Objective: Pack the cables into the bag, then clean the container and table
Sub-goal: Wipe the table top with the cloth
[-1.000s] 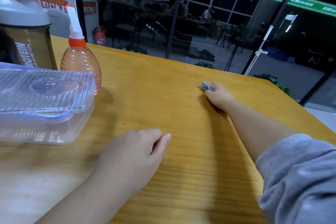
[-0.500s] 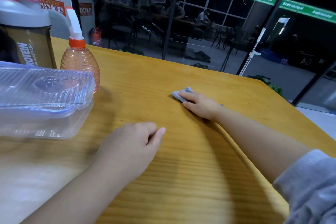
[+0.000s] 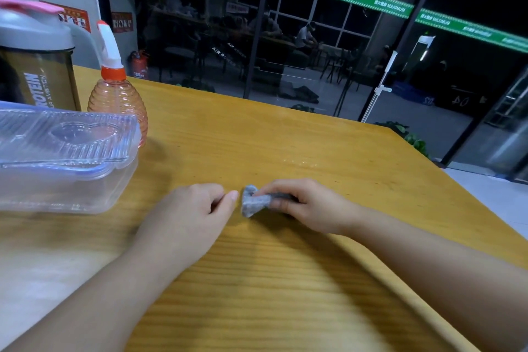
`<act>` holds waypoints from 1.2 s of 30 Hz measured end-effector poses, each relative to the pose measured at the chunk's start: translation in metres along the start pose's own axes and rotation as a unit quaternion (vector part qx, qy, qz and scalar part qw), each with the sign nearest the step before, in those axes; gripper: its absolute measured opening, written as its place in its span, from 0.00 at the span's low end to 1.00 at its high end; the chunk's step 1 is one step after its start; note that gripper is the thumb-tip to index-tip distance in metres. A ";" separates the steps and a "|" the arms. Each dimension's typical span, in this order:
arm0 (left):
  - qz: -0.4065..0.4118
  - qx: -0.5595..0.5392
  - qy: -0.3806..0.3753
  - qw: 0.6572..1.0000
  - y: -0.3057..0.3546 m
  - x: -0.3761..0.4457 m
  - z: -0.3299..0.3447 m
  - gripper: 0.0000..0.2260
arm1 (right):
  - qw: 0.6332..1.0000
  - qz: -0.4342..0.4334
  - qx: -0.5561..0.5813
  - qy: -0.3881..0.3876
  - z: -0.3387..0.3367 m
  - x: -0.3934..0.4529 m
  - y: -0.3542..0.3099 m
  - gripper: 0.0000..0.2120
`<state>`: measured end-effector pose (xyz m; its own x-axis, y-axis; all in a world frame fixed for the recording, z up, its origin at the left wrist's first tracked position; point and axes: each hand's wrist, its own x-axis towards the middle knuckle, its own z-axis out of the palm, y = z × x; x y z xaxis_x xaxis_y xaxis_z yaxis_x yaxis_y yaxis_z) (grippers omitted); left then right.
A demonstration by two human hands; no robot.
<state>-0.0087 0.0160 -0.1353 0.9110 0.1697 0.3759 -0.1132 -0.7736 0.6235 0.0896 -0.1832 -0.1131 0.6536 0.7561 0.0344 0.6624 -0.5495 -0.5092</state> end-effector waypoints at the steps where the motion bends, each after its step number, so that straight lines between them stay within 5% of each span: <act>1: 0.000 0.002 0.000 1.000 0.000 0.000 0.000 0.17 | 1.000 0.010 0.015 0.020 -0.005 -0.001 -0.002 0.12; 5: -0.004 0.006 -0.006 1.000 -0.002 0.001 0.001 0.18 | 0.987 0.068 0.038 0.140 -0.031 0.006 0.007 0.13; 9: -0.006 0.005 -0.011 1.000 -0.002 0.001 0.001 0.18 | 0.943 0.175 -0.069 0.273 -0.056 0.027 0.052 0.14; 13: -0.005 0.014 -0.019 1.000 -0.001 0.001 0.002 0.17 | 0.904 0.270 -0.122 0.307 -0.062 0.037 0.095 0.17; 21: -0.003 0.009 -0.023 1.000 -0.001 0.002 0.002 0.17 | 0.912 0.360 -0.167 0.106 -0.038 0.058 0.103 0.21; 36: -0.042 -0.026 0.008 0.999 -0.003 0.002 -0.007 0.21 | 0.984 0.126 -0.122 -0.034 -0.005 0.019 0.035 0.22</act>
<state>-0.0091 0.0231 -0.1313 0.9117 0.2424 0.3317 -0.0581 -0.7232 0.6882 0.1268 -0.1899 -0.1264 0.7874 0.6030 -0.1283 0.5564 -0.7847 -0.2730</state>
